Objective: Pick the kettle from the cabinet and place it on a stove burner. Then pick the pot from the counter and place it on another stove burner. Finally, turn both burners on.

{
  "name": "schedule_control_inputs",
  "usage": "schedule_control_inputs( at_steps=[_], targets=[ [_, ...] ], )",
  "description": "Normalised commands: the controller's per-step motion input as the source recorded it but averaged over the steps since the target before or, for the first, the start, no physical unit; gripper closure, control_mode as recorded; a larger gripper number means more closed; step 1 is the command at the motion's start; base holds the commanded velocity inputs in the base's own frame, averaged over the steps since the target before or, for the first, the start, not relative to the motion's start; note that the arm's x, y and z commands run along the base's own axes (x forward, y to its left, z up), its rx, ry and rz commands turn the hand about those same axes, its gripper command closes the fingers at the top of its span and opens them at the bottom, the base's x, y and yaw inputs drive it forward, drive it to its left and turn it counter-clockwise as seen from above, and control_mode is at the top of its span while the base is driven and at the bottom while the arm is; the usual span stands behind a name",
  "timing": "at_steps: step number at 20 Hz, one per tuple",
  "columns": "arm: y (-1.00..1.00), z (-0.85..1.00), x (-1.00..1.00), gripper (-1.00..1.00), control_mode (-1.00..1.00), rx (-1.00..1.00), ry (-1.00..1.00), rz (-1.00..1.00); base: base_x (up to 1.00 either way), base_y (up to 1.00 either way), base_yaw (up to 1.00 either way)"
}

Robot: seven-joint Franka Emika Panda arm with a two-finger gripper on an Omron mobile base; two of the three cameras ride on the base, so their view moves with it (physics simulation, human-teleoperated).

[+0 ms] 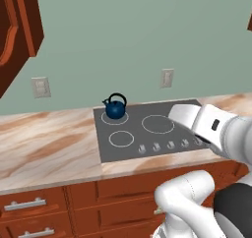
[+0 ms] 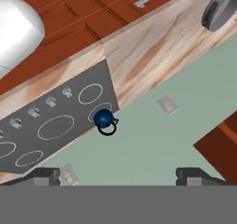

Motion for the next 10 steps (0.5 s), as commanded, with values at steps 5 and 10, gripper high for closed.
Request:
schedule_control_inputs(
  at_steps=[5,10],
  targets=[
    [0.00,0.00,0.00,-1.00,1.00,0.00,0.00,0.00,-0.67,0.21,-0.06],
    [0.00,0.00,0.00,-1.00,1.00,0.00,0.00,0.00,-0.63,0.47,-0.07]
  ],
)
